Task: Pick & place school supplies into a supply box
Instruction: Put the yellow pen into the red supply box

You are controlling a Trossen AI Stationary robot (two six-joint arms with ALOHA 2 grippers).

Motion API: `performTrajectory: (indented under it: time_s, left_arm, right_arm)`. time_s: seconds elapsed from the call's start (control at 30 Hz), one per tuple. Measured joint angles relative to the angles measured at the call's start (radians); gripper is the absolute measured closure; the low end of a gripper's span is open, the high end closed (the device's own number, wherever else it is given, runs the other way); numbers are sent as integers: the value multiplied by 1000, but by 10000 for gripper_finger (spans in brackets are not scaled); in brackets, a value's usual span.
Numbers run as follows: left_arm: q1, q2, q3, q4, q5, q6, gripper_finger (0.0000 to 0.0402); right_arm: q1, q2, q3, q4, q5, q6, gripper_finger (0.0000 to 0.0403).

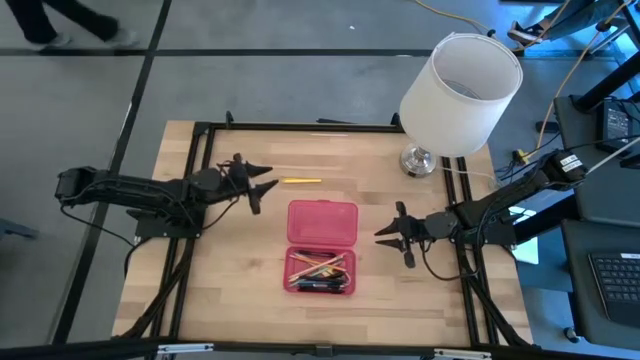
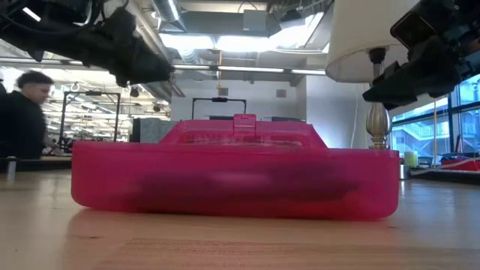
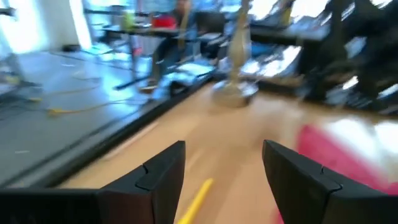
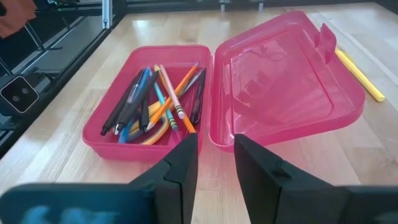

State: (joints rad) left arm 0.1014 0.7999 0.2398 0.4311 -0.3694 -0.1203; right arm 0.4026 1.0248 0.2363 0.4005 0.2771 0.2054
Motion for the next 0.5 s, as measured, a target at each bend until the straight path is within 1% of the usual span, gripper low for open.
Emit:
performTrajectory:
  time_s: [0.1, 0.17, 0.27, 0.37, 0.5]
  left_arm:
    - [18, 14, 0, -96, -76, 38, 196]
    - [45, 29, 0, -163, -91, -8, 196]
    - [88, 70, 0, -187, -26, -49, 196]
    - [121, 126, 0, -141, 50, -36, 196]
    - [162, 210, 0, -107, 82, -6, 196]
  right_arm:
    - [0, 0, 0, -3, 0, 0, 295]
    - [0, 0, 0, -3, 0, 0, 295]
    - [0, 0, 0, -3, 0, -1, 295]
    - [0, 0, 0, -3, 0, -2, 295]
    - [0, 0, 0, -3, 0, -1, 295]
